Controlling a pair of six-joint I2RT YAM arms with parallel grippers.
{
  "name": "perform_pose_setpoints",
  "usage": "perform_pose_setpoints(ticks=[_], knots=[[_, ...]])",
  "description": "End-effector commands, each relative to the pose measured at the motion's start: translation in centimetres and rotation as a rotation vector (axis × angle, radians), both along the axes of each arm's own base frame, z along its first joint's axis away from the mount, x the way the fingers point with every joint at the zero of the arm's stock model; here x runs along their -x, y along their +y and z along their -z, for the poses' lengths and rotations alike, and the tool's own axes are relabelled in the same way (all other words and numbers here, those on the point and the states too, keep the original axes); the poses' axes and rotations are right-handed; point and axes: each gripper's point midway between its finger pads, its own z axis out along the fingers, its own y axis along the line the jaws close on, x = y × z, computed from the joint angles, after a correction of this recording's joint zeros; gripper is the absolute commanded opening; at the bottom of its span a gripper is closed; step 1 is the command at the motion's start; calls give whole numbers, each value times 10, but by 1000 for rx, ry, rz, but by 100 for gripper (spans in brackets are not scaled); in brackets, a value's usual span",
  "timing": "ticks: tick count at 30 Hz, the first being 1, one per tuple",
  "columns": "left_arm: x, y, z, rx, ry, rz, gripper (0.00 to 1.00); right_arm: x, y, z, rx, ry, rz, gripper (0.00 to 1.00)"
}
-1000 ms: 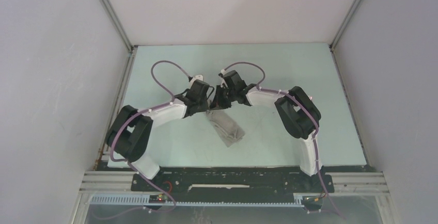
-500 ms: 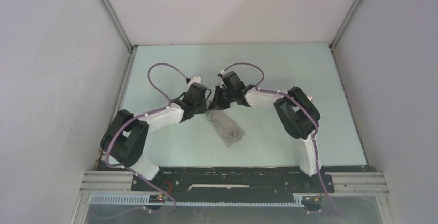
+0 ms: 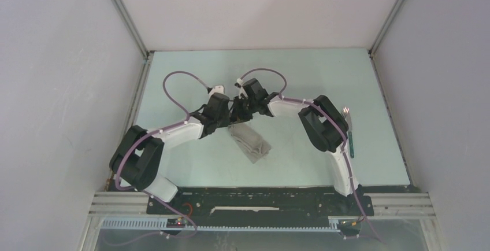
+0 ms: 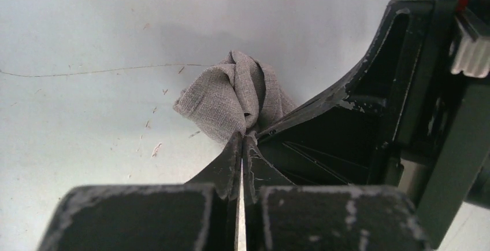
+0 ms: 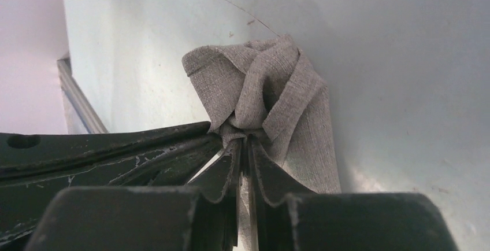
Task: Fold the napkin into a case and place the utensils inside
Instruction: Grasp the top corner of the smaller rectangle folded napkin from the folded napkin.
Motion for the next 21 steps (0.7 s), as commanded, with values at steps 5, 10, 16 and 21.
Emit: perform_pose_setpoints(ticks=[5, 10, 16, 21], knots=[[-9, -5, -23, 31, -73, 12, 0, -4, -13, -26, -225, 42, -79, 50], [-7, 1, -11, 16, -44, -15, 0, 3, -23, -48, -270, 73, -109, 56], [-4, 8, -18, 14, -62, -34, 0, 12, -28, -63, -279, 79, -109, 56], [-3, 9, -16, 17, -59, -33, 0, 15, -32, -67, -283, 65, -95, 61]])
